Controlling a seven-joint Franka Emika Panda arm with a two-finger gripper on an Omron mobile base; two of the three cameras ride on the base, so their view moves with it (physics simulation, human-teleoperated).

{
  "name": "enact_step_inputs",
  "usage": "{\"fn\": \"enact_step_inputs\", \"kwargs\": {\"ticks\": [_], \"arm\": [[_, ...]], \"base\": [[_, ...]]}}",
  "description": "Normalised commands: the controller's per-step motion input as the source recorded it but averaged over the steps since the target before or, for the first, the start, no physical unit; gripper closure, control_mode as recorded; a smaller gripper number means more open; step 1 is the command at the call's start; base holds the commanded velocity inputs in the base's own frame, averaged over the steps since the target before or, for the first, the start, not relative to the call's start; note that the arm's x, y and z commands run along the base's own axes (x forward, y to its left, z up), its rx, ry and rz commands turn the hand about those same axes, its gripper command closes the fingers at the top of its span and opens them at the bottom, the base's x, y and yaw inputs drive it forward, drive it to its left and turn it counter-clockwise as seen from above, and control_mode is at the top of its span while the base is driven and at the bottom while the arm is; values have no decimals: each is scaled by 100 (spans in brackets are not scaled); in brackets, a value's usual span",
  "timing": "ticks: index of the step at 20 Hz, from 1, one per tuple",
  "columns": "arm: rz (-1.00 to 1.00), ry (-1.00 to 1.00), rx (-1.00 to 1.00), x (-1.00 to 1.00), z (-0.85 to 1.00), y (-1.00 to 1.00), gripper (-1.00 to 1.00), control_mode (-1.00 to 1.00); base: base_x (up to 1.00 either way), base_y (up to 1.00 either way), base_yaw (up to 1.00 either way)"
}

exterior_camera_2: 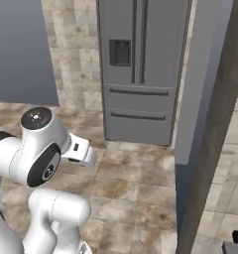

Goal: Retrieve the chicken drumstick from the fridge and place it on the saucepan with marinade on the stove.

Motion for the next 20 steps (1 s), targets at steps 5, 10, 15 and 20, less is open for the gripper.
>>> {"fn": "enact_step_inputs", "kwargs": {"ticks": [5,10,15,20], "arm": [[0,0,0,0,0,0,-100,100],[0,0,0,0,0,0,-100,100],[0,0,0,0,0,0,-100,100],[0,0,0,0,0,0,-100,100]], "base": [[52,7,48],[35,0,2],[43,-5,-3],[72,-20,-17]]}}
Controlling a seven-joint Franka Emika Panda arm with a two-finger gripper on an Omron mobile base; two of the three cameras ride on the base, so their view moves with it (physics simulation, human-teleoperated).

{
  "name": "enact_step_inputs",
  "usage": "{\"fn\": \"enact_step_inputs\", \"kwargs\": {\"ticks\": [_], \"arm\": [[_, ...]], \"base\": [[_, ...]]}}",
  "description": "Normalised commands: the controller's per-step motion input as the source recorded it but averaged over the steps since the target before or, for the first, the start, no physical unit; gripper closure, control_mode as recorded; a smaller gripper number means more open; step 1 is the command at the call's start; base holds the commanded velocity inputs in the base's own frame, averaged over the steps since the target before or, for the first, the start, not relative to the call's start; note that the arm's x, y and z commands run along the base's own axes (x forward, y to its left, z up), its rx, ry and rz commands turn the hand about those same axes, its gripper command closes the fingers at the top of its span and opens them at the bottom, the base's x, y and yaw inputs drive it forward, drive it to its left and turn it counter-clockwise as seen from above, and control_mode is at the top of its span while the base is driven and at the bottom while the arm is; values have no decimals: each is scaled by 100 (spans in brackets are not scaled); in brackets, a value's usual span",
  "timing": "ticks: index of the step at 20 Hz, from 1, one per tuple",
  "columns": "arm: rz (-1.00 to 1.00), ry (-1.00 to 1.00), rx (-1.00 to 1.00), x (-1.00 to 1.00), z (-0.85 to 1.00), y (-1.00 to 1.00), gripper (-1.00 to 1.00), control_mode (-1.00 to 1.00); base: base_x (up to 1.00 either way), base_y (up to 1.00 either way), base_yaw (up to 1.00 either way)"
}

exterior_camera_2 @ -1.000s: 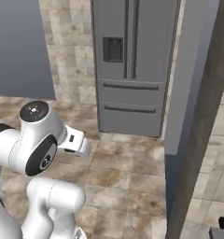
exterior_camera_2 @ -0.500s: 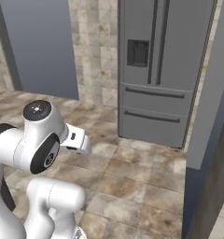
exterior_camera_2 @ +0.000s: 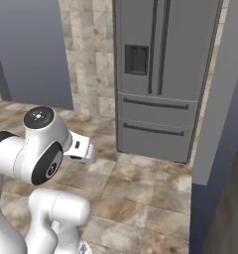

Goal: Retrieve the chicken drumstick from the fridge and place it on the saucepan with marinade on the stove.

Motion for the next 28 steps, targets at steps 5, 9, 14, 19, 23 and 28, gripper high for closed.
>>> {"fn": "enact_step_inputs", "kwargs": {"ticks": [5,9,14,19,23,28], "arm": [[0,0,0,0,0,0,-100,100],[0,0,0,0,0,0,-100,100],[0,0,0,0,0,0,-100,100],[0,0,0,0,0,0,-100,100],[0,0,0,0,0,0,-100,100],[0,0,0,0,0,0,-100,100]], "base": [[86,-24,-21],[79,-6,-14],[70,0,-5],[65,-5,-1],[69,-11,0],[72,-16,-2]]}}
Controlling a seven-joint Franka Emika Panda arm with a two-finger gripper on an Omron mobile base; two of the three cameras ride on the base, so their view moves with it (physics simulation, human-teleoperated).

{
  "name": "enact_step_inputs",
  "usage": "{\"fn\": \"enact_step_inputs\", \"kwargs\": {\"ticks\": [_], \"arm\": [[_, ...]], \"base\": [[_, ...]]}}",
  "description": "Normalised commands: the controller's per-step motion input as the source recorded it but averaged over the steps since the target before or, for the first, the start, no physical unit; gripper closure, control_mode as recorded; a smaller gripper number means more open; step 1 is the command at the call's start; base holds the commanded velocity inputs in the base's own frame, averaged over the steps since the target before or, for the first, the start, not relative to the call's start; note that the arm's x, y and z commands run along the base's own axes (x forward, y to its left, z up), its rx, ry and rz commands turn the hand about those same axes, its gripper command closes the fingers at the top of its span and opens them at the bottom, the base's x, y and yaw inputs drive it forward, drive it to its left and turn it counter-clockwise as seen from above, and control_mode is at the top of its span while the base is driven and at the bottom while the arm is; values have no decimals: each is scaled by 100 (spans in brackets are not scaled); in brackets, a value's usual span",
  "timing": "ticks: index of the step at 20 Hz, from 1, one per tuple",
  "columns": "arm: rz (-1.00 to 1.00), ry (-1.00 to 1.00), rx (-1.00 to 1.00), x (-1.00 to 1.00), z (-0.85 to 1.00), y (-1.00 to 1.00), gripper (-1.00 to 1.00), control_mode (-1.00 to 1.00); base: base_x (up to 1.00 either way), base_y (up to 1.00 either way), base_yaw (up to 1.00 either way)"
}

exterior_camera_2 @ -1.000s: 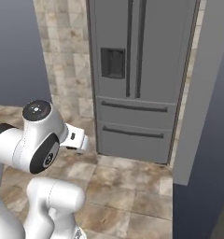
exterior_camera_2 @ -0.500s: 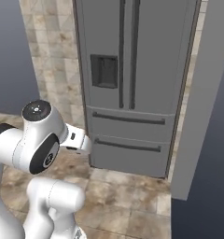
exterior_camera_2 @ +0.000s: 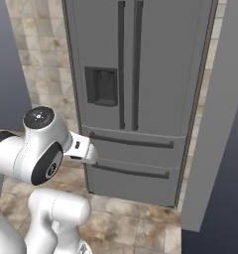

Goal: Retrieve the chicken drumstick from the fridge and place it on the saucepan with marinade on the stove.

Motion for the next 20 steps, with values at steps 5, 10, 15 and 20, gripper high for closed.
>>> {"fn": "enact_step_inputs", "kwargs": {"ticks": [5,10,15,20], "arm": [[0,0,0,0,0,0,-100,100],[0,0,0,0,0,0,-100,100],[0,0,0,0,0,0,-100,100],[0,0,0,0,0,0,-100,100]], "base": [[62,-27,-1],[24,-33,-2],[20,-27,-1],[28,-2,0]]}}
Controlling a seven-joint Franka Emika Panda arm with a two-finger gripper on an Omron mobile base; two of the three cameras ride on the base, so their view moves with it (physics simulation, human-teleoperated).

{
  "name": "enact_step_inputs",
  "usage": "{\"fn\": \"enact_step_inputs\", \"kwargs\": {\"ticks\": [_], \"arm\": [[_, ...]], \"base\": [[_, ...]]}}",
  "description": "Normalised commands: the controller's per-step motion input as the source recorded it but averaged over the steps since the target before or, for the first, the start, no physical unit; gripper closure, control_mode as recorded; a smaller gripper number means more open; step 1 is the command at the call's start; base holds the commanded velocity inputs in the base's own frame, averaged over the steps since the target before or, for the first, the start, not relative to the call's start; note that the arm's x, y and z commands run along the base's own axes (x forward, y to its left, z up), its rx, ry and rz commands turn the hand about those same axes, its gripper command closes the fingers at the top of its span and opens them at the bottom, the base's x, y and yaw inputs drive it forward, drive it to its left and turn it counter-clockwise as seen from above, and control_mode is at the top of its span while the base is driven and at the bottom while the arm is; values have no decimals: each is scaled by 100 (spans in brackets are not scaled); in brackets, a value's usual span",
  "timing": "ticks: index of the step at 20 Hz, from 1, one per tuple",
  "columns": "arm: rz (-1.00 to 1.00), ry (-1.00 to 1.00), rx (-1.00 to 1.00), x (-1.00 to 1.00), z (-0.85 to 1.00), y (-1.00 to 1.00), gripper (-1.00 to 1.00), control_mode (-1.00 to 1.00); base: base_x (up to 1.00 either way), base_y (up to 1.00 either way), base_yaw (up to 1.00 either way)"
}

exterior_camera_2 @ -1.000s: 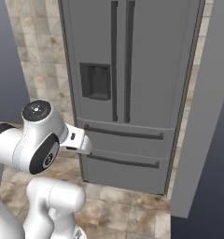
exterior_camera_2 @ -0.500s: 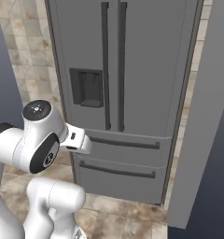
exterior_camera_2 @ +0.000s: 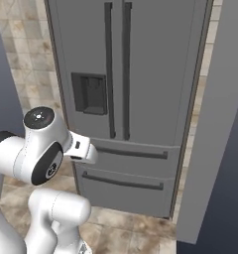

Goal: Retrieve the chicken drumstick from the fridge and place it on the saucepan with marinade on the stove.

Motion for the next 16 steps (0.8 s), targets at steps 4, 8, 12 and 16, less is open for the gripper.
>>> {"fn": "enact_step_inputs", "kwargs": {"ticks": [4,8,12,16], "arm": [[0,0,0,0,0,0,-100,100],[0,0,0,0,0,0,-100,100],[0,0,0,0,0,0,-100,100],[0,0,0,0,0,0,-100,100]], "base": [[48,0,0],[54,0,-1],[61,0,-1],[31,0,-1]]}}
